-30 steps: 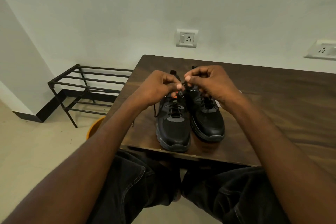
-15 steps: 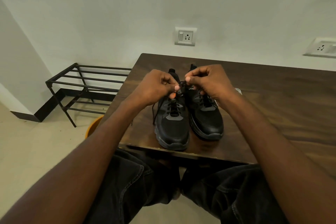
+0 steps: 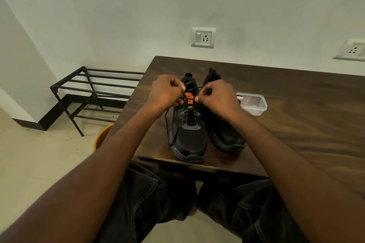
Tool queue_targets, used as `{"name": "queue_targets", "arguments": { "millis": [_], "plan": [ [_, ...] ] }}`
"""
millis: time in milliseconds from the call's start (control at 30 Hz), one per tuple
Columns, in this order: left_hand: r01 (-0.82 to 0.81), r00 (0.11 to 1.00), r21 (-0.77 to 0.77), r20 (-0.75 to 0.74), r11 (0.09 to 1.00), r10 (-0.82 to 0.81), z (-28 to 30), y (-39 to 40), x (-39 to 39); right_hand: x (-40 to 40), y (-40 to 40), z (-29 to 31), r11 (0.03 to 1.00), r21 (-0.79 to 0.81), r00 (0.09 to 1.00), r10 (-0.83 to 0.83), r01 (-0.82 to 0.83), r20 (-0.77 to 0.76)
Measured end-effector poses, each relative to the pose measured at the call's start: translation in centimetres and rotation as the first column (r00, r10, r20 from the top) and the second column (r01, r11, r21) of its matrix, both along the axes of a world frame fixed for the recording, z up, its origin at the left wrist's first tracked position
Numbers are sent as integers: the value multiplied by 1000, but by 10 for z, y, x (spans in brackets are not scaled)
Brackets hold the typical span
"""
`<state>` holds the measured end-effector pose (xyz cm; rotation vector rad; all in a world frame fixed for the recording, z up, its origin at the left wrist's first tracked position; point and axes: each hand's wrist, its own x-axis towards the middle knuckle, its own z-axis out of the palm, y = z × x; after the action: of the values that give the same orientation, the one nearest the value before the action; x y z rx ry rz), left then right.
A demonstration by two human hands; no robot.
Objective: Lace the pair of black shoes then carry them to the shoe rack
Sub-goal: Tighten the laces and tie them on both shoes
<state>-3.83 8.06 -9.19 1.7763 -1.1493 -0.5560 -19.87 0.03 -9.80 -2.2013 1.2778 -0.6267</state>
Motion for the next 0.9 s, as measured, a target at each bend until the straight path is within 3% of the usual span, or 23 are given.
{"name": "queue_targets", "arguments": {
  "millis": [67,233,367,500,633,900],
  "plan": [
    [7,1000,10,-2,1000,-7,-4,-2,4,3,5,-7,999,-27,996,34,-37,-87],
    [20,999,25,28,999,-21,-9,-5,7,13,11,-12,995,-73,990,50,-60,-132],
    [74,988,21,132,997,-76,-13,-5,6,12,12,-11,993,-79,989,81,-91,-126],
    [88,956,9,281,996,-87,-14,-5,1,10,3,-6,997,-81,999,17,-21,-50],
    [101,918,16,385,995,-99,-15,-6,-4,8,-4,-8,992,-88,985,76,-91,-156],
    [66,878,47,472,997,-80,-15,-10,-6,8,-9,-25,989,-92,987,103,-115,-120]
  ]
}}
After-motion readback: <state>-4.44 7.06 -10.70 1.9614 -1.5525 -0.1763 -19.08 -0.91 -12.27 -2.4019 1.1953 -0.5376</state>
